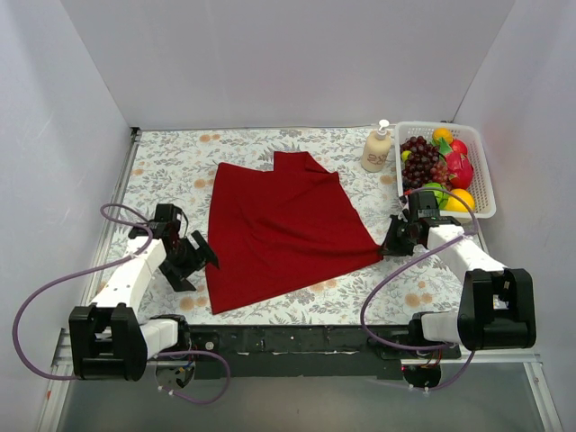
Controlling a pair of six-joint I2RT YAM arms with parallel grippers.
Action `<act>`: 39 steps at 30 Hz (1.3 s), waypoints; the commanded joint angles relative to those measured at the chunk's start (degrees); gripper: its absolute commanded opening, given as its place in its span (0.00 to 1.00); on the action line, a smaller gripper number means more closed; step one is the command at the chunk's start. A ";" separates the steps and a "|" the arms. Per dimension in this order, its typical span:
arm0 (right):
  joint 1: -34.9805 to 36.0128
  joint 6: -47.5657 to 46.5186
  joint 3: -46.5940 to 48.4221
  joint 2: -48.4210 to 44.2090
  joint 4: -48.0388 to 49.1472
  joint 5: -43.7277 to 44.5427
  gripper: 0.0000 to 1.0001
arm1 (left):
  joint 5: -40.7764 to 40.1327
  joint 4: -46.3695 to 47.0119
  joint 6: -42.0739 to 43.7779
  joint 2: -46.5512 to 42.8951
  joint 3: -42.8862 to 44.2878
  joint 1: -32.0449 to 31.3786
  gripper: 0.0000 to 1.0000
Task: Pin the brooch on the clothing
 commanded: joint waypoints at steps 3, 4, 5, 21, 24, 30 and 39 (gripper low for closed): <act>-2.24 -0.30 2.07 0.36 2.77 -2.60 0.01 | 2.11 -1.60 -2.94 -2.02 -3.82 -3.94 0.73; -2.60 -0.30 2.15 0.71 2.86 -3.12 0.01 | 1.50 -1.60 -3.72 -1.67 -4.26 -4.91 0.67; -2.86 -0.30 2.42 0.89 2.86 -3.13 0.01 | 0.71 -1.68 -4.51 -1.05 -4.18 -7.70 0.66; -7.17 -0.29 5.32 3.09 3.74 -5.50 0.01 | -3.61 1.47 -12.07 6.69 -6.90 -21.62 0.63; -7.35 -0.03 5.23 3.26 4.09 -6.37 0.01 | -2.91 3.76 -13.92 7.04 -6.91 -23.46 0.60; -7.35 -0.12 4.97 3.26 4.35 -7.52 0.01 | -2.20 8.42 -18.76 8.79 -7.34 -27.59 0.50; -7.35 -0.82 4.97 2.82 4.09 -8.31 0.01 | -3.68 10.98 -19.64 11.34 -7.35 -29.88 0.04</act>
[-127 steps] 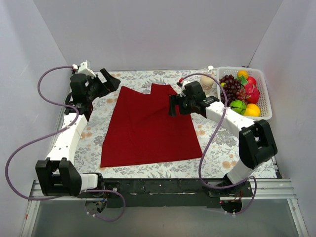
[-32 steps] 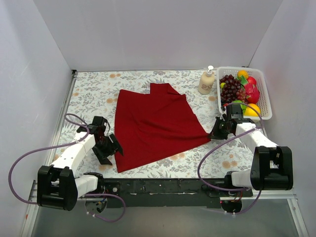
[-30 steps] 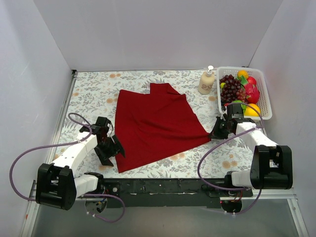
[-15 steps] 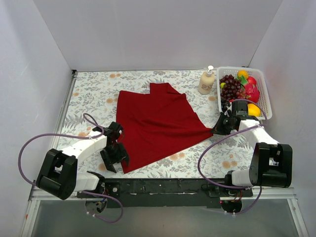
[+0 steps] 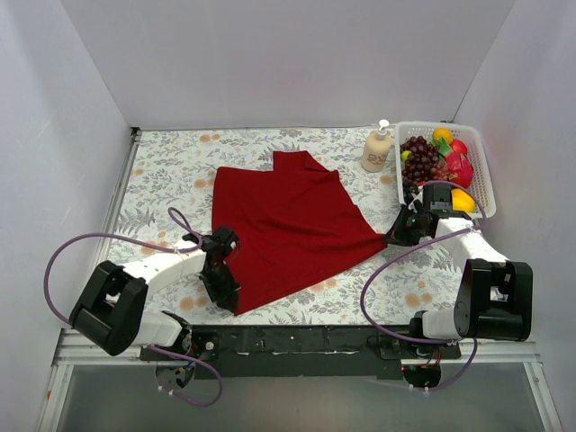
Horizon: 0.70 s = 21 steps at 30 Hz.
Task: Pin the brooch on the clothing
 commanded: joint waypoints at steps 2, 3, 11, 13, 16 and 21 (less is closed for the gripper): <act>-0.18 -0.89 1.56 -0.61 1.27 -2.32 0.01 | -5.44 2.16 -0.56 0.94 3.62 -0.57 0.00; -0.18 -0.98 1.47 -0.96 1.18 -2.67 0.01 | -6.06 1.63 -0.21 1.03 5.13 -0.57 0.00; 0.26 -1.24 5.94 -3.86 -1.97 -3.82 0.01 | -16.69 -6.10 3.48 4.19 24.28 -0.22 0.00; 0.44 -1.42 7.79 -5.00 -3.03 -3.12 0.01 | -18.71 -7.69 4.88 5.33 30.70 0.83 0.00; 1.05 -1.50 12.79 -6.14 -5.58 -3.03 0.01 | -19.16 -8.92 7.34 7.70 39.66 2.76 0.00; 2.11 -0.89 25.51 -7.11 -9.01 -2.77 0.01 | -21.36 -12.34 12.35 11.39 56.44 6.37 0.00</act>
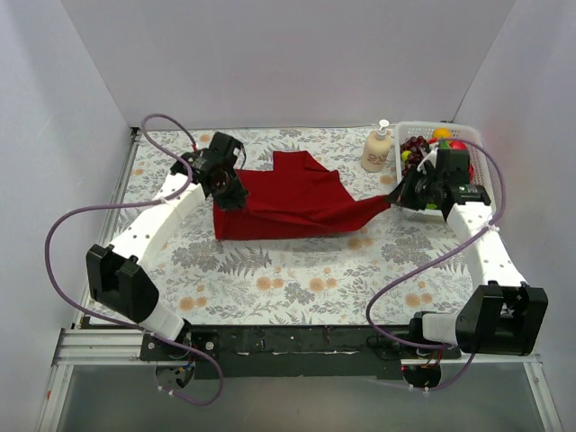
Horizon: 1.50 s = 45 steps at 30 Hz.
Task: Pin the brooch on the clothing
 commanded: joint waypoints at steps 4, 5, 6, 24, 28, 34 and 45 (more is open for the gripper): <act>3.21 -0.36 21.74 -1.82 -5.57 2.09 0.01 | -5.69 -8.63 8.57 5.56 34.33 8.27 0.00; 3.30 -0.19 23.77 -1.47 -5.84 2.10 0.01 | -6.56 -9.51 9.10 6.44 38.67 8.89 0.00; 3.39 -0.10 25.61 -1.47 -5.93 2.01 0.01 | -7.09 -10.65 10.32 7.23 42.11 9.16 0.00; 3.83 8.25 41.45 -11.04 6.54 -10.55 0.01 | -9.48 13.06 14.37 -14.98 47.15 9.43 0.00; 3.83 9.74 45.75 -12.19 7.70 -12.14 0.01 | -7.19 15.70 15.96 -18.24 47.68 9.42 0.00; 3.83 10.10 51.20 -12.63 6.99 -10.56 0.01 | -5.26 15.89 19.03 -19.04 49.87 9.42 0.00; 3.83 9.30 43.75 -10.88 8.92 -8.28 0.01 | -9.91 15.61 23.08 -15.96 41.11 9.42 0.00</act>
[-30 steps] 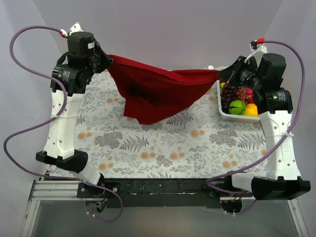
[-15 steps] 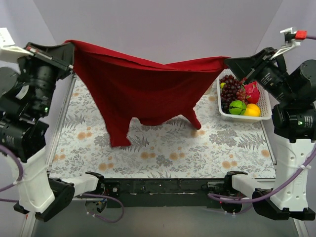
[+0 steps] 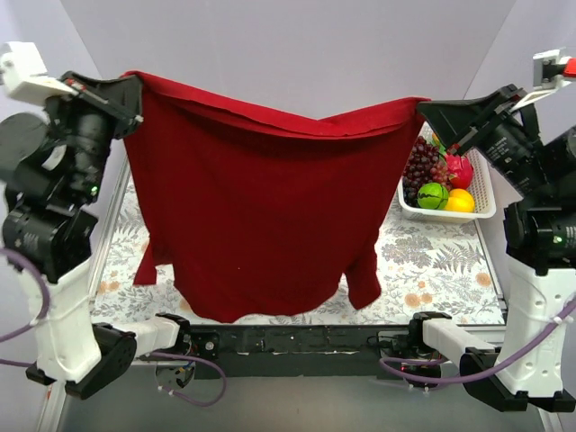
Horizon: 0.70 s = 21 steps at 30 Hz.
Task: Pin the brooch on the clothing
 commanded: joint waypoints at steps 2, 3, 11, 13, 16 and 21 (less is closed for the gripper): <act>0.31 1.17 -8.04 1.43 8.23 2.37 0.01 | -4.30 2.33 3.43 2.77 -7.08 -0.04 0.00; 0.22 1.88 -11.02 1.52 9.82 2.72 0.01 | -4.82 3.56 3.70 3.64 -7.79 -0.04 0.00; 0.22 4.52 -3.24 9.15 13.44 2.37 0.01 | -8.43 7.51 5.02 9.27 -1.92 0.05 0.00; 0.22 4.78 -0.08 9.87 13.52 2.72 0.01 | -7.82 9.01 5.63 9.45 -1.03 0.05 0.00; 0.22 6.01 2.47 10.48 14.22 2.38 0.01 | -6.24 11.21 6.33 9.10 1.07 -0.04 0.00; 0.22 7.51 4.33 9.61 14.76 0.71 0.01 | -5.53 10.69 6.95 8.40 3.71 -0.04 0.00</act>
